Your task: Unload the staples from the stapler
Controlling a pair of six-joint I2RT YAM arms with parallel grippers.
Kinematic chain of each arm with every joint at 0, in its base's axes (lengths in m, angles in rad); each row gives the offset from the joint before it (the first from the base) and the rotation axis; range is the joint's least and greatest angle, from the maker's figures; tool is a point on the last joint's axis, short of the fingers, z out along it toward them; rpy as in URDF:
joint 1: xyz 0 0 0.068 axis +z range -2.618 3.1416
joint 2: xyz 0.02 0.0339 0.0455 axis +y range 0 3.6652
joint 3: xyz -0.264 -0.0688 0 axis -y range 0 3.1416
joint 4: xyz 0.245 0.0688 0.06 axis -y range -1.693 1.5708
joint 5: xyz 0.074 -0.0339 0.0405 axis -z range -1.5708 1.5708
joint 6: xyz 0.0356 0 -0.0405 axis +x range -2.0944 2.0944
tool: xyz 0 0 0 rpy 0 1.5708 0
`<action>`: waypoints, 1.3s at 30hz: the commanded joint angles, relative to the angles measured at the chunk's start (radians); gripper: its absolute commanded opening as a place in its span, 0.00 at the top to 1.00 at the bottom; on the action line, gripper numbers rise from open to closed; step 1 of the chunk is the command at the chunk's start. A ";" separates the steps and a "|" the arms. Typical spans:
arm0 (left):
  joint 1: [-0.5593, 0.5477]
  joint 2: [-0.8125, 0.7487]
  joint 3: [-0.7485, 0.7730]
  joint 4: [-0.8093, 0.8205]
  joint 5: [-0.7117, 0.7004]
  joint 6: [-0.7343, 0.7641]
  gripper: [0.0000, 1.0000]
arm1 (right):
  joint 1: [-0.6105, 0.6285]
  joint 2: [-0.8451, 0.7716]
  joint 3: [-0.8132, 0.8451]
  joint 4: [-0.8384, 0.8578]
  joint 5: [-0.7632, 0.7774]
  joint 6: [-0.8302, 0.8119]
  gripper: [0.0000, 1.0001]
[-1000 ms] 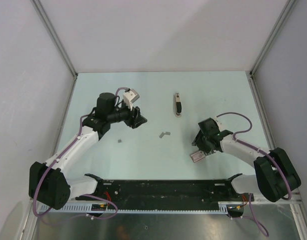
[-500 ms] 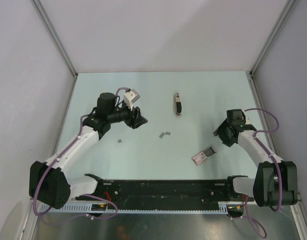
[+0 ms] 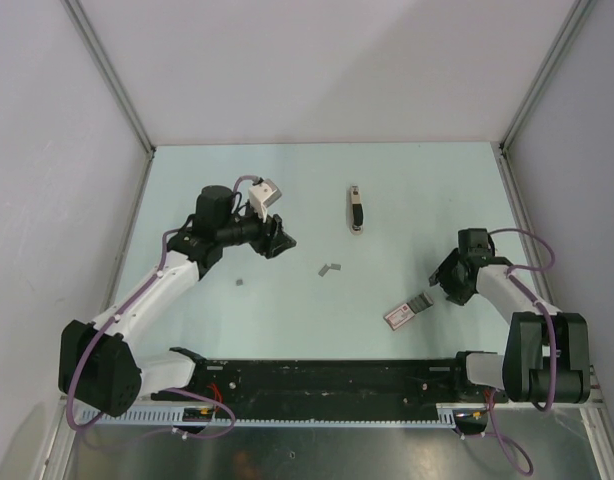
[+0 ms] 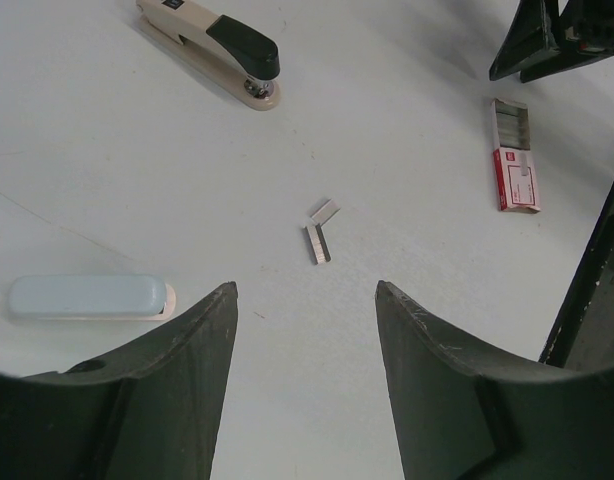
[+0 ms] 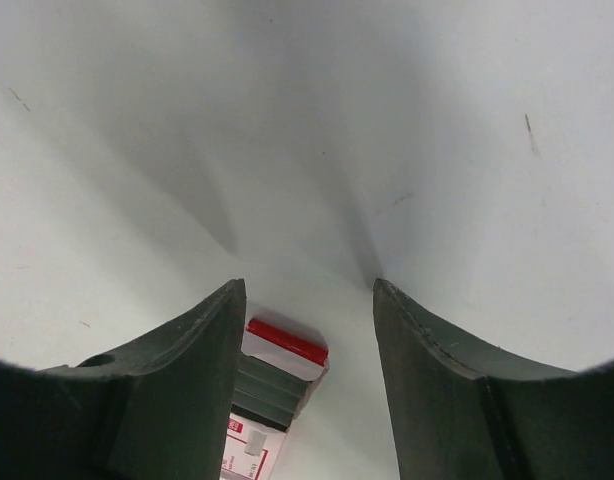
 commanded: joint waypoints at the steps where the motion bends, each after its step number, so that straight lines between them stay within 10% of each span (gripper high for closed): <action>1: -0.006 -0.020 0.011 0.007 0.018 0.015 0.37 | 0.015 0.037 -0.016 0.029 -0.025 0.005 0.41; 39: -0.006 -0.067 -0.008 0.006 0.021 0.045 0.37 | 0.594 -0.176 -0.103 -0.199 0.042 0.392 0.44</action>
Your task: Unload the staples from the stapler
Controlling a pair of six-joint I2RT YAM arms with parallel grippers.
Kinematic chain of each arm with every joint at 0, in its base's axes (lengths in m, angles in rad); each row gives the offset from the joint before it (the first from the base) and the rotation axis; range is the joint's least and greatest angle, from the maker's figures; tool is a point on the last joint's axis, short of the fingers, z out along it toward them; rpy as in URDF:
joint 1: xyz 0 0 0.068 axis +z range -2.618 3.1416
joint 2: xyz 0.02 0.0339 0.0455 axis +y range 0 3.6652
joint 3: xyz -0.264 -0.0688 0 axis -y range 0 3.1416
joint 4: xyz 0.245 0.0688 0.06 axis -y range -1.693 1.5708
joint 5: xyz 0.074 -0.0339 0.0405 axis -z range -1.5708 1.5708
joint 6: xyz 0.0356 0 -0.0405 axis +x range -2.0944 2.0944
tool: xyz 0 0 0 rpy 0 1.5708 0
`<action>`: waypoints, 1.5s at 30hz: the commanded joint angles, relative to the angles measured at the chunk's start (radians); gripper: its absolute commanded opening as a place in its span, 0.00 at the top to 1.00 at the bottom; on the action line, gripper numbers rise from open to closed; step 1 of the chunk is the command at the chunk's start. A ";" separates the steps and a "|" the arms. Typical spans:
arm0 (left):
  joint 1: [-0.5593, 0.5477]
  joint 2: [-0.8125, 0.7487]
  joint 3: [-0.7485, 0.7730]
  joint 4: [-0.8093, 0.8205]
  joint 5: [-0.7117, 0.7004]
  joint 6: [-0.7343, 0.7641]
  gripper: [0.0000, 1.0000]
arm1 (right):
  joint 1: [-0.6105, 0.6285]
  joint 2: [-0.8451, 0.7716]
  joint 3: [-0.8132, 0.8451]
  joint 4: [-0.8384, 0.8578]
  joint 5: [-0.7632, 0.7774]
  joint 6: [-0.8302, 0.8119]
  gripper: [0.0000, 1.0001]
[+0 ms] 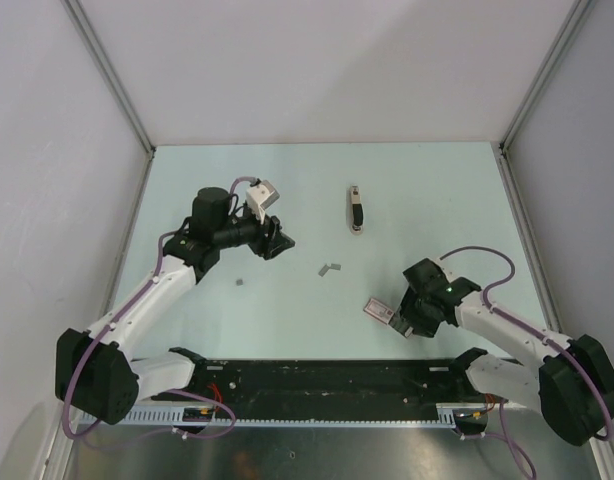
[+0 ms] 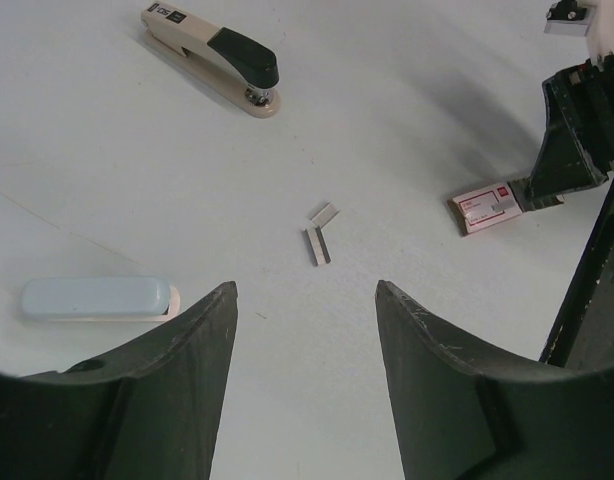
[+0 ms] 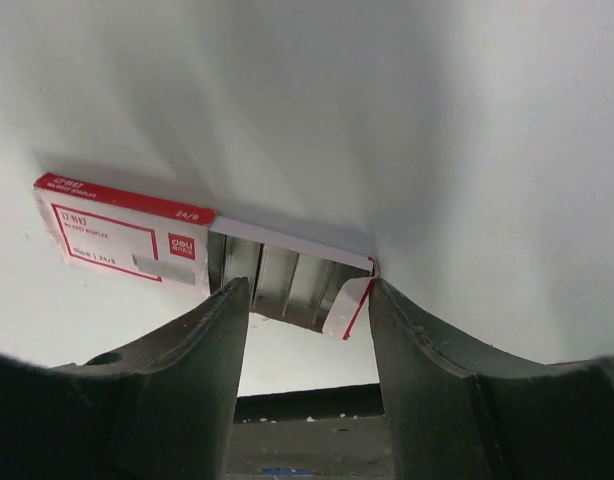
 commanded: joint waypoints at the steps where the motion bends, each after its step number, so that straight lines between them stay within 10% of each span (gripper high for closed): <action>1: -0.006 -0.027 0.003 0.007 0.022 0.035 0.37 | 0.048 0.042 -0.001 0.018 0.003 0.092 0.44; 28: -0.006 -0.012 -0.007 0.006 0.008 0.049 0.37 | 0.132 0.393 0.199 0.280 -0.024 0.020 0.44; 45: -0.010 0.036 -0.001 0.006 0.010 0.063 0.37 | 0.202 0.343 0.217 0.239 -0.040 0.052 0.43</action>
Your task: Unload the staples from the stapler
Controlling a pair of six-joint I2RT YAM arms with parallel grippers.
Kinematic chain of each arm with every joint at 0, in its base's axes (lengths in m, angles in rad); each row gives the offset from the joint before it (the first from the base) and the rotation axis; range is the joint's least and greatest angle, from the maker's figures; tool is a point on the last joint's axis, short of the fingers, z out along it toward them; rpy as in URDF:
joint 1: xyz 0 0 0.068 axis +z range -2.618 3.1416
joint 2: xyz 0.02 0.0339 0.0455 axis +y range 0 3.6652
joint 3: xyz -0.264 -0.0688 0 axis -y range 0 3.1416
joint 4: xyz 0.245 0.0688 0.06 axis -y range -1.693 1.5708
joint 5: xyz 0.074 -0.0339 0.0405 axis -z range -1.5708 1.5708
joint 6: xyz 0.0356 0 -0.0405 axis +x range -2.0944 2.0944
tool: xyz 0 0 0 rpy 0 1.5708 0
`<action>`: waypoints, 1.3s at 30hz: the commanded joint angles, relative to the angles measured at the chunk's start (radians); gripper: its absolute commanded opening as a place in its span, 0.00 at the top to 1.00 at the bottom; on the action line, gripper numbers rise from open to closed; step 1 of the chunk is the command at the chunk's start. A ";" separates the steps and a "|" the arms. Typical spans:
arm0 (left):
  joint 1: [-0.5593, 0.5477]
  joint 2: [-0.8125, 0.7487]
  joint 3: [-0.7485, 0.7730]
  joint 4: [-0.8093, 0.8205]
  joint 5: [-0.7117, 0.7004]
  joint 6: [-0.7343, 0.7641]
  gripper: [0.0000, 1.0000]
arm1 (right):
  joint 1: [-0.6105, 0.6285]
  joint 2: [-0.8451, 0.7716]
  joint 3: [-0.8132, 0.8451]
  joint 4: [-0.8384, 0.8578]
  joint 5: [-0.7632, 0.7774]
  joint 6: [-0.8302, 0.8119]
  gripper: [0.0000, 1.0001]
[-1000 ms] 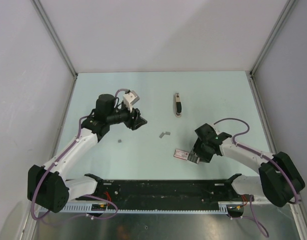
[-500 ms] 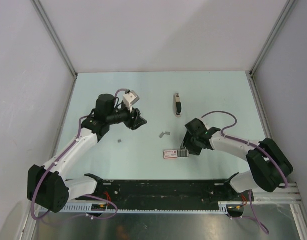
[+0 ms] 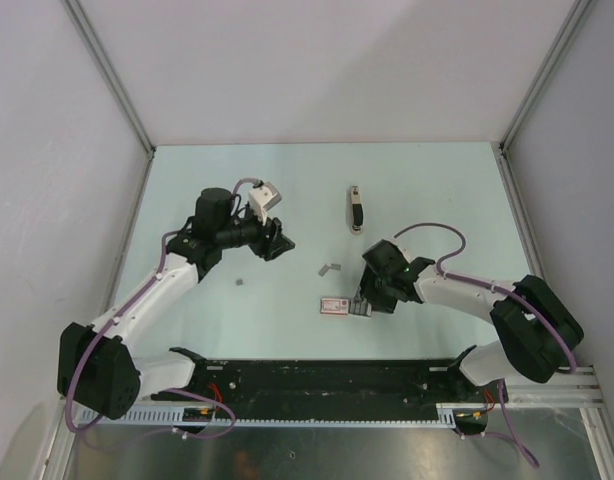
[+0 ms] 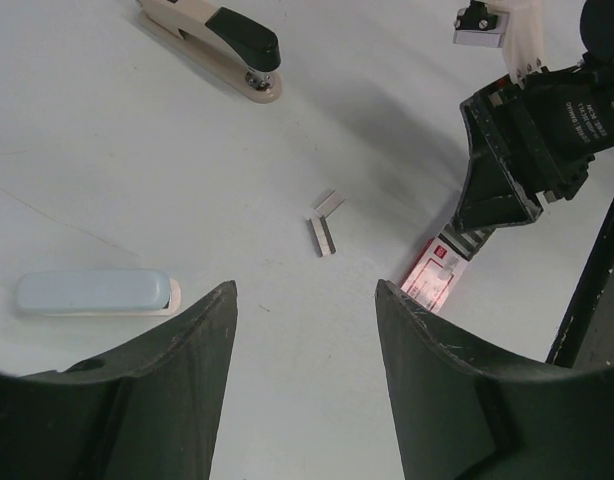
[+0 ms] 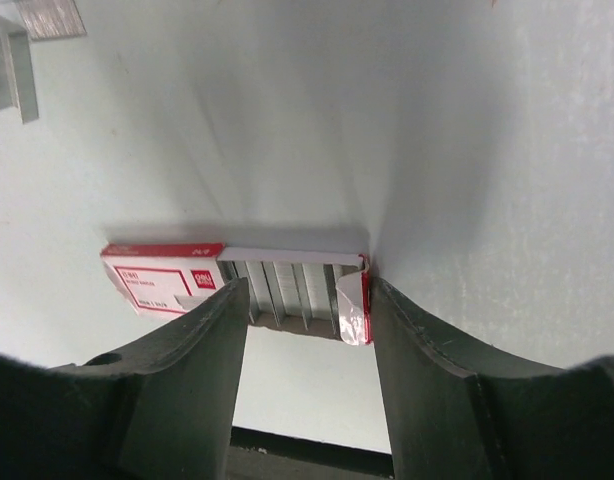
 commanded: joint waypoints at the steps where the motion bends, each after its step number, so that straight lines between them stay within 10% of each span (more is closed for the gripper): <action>1: -0.013 0.019 0.005 0.009 0.008 0.040 0.37 | 0.017 -0.044 0.004 -0.061 0.001 0.017 0.43; 39: -0.367 0.653 0.261 0.020 -0.460 0.086 0.37 | -0.345 -0.130 0.016 -0.008 -0.063 -0.244 0.37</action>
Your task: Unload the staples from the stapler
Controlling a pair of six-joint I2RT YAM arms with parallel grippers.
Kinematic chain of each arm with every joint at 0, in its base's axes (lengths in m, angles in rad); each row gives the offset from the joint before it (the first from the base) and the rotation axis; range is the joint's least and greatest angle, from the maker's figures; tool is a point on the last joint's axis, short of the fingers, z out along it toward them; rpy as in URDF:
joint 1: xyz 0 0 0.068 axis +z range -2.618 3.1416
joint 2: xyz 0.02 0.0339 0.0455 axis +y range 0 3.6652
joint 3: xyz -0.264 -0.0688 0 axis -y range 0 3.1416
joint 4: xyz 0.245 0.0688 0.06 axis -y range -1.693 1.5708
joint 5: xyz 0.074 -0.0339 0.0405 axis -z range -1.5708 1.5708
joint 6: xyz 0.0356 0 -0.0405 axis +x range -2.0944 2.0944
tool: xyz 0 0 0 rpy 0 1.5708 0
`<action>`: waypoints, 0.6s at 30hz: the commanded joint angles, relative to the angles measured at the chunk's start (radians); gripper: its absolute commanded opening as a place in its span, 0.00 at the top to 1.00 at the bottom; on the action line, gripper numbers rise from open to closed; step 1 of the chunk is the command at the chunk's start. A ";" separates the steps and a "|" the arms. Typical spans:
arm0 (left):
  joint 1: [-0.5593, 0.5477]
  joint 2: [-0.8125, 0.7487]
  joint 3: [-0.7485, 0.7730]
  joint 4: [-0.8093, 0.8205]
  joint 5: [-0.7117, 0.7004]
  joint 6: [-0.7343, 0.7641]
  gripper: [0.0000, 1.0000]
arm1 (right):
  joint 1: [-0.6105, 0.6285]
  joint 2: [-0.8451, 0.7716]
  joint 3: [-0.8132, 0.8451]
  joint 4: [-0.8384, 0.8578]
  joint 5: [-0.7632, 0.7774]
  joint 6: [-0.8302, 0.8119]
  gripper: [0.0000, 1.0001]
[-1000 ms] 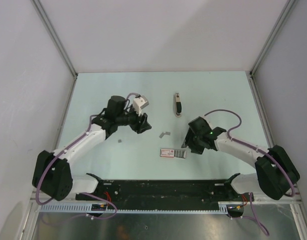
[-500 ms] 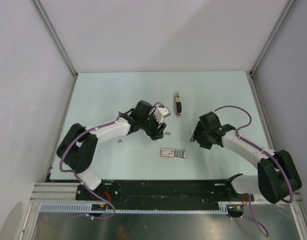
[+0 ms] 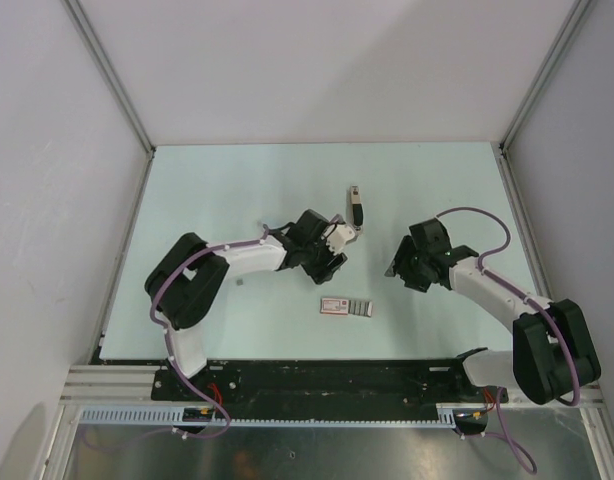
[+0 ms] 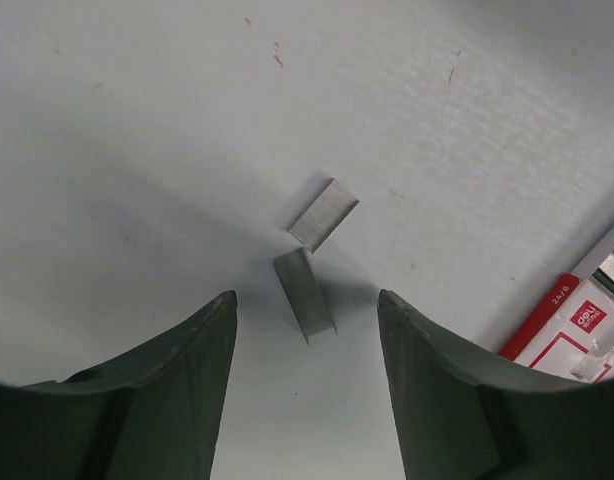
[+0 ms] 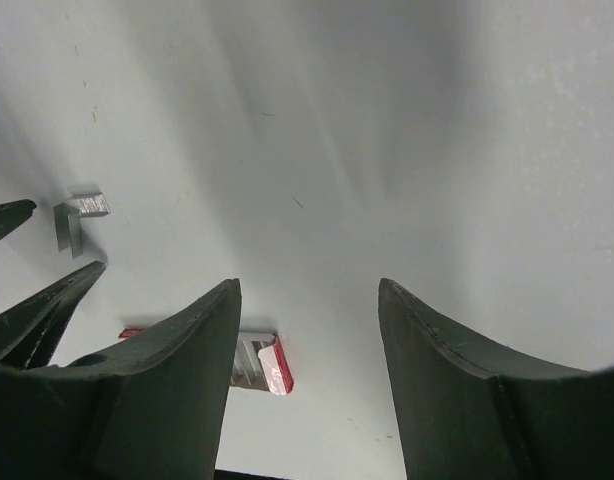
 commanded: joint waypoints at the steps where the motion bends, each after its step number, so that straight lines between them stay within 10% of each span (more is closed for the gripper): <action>1: -0.009 0.008 0.044 0.010 -0.046 0.011 0.37 | -0.007 0.018 0.016 0.041 -0.035 -0.022 0.37; 18: -0.011 0.080 0.108 -0.039 -0.043 0.002 0.47 | -0.028 0.009 0.016 0.036 -0.050 -0.035 0.37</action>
